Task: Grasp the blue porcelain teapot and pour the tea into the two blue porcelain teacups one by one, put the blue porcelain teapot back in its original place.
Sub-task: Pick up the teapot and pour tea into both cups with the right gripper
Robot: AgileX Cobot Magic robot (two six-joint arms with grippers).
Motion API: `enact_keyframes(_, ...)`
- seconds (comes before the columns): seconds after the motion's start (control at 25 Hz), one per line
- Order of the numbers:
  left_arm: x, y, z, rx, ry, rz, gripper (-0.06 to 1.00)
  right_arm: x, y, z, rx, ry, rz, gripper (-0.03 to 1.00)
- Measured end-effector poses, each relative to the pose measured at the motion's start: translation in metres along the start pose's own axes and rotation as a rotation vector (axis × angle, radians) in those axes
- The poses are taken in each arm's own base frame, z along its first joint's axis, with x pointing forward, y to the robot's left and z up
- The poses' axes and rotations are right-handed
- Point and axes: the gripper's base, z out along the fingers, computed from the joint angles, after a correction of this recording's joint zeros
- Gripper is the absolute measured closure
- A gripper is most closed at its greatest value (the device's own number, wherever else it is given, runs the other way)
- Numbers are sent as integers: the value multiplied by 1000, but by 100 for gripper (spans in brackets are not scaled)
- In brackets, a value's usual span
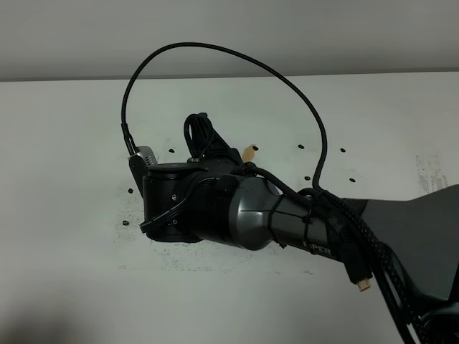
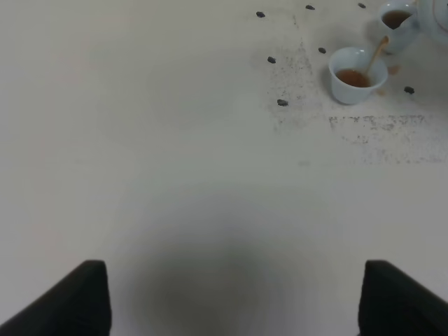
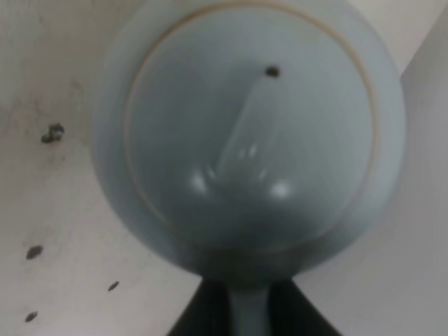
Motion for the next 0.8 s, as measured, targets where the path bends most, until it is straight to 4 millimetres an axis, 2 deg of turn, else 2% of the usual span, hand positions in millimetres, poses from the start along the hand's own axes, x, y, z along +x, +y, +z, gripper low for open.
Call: enact_keyframes(0.8,0,0,0,0,0,-1,22,0,-2,0,25,-3,-37,89)
